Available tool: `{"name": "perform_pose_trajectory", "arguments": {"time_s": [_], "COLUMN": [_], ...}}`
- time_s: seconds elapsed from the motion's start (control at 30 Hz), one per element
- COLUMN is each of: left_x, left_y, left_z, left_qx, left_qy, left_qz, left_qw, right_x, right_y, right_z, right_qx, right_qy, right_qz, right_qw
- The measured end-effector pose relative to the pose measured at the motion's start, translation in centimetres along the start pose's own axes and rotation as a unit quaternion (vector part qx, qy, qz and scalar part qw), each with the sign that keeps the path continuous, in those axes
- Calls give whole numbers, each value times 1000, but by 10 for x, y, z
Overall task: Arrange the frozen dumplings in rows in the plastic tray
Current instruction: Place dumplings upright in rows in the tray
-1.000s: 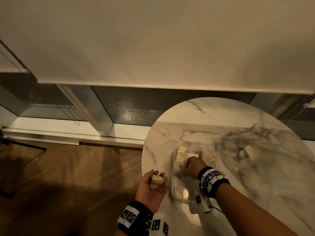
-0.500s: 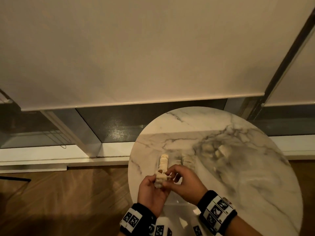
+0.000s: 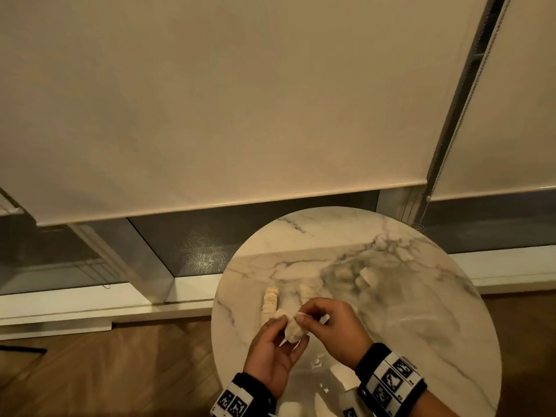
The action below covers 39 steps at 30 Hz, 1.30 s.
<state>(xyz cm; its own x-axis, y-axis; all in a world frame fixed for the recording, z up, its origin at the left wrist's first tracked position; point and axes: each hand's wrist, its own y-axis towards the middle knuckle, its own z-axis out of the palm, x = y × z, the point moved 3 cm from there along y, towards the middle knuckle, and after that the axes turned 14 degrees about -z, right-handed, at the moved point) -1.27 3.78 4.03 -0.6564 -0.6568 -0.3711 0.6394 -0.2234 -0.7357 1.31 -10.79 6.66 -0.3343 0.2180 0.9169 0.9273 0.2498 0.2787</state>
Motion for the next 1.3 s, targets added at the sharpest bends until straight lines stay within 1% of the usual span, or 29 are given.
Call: {"name": "perform_pose_trajectory", "arguments": {"time_s": [0.1, 0.27, 0.37, 0.43, 0.53, 0.6, 0.67, 0.73, 0.97, 1.03, 1.07, 1.1, 1.17, 1.2, 1.23, 1.27, 1.3], "left_x": [7, 14, 9, 5, 3, 2, 0, -7, -29, -36, -40, -44, -50, -52, -54, -55, -56], "left_y": [1, 6, 7, 6, 3, 1, -2, -5, -2, -2, -2, -3, -4, -4, -2, -1, 1], "left_z": [-2, -13, -17, -19, -17, -14, -7, -2, -1, -1, -1, -1, 1, 2, 3, 3, 3], "left_qx": [-22, -69, -91, -108, -123, -128, -121, -113, -125, -122, -122, -127, -142, -145, -144, -143, -142], "left_qy": [-10, -31, -26, 11, 115, 167, 192, 210, 279, 320, 354, 399, 498, 538, 568, 587, 599], "left_qz": [5, -14, 15, 49, 79, 77, 70, 77, 166, 212, 246, 283, 341, 360, 369, 375, 376], "left_qw": [1000, 997, 995, 993, 982, 975, 971, 968, 938, 915, 894, 863, 784, 749, 722, 703, 692], "right_x": [-1, -12, -13, -14, -15, -16, -17, -18, -20, -20, -21, -23, -27, -29, -30, -31, -33], "right_y": [-5, -12, -12, -9, -5, -2, 0, 3, 15, 18, 21, 23, 26, 27, 28, 29, 30], "right_z": [-8, -21, -27, -29, -24, -18, -12, -7, 0, 1, 1, 2, 2, 3, 5, 6, 7], "right_qx": [-24, -55, -78, -96, -103, -91, -74, -66, -41, -31, -24, -19, -10, -3, 2, 5, 7], "right_qy": [53, 135, 201, 254, 306, 322, 323, 324, 307, 286, 264, 231, 161, 132, 107, 88, 73], "right_qz": [31, 90, 117, 134, 153, 164, 170, 170, 156, 152, 146, 133, 93, 76, 64, 55, 49], "right_qw": [998, 985, 969, 953, 934, 928, 928, 928, 938, 945, 953, 964, 982, 988, 992, 995, 996]}}
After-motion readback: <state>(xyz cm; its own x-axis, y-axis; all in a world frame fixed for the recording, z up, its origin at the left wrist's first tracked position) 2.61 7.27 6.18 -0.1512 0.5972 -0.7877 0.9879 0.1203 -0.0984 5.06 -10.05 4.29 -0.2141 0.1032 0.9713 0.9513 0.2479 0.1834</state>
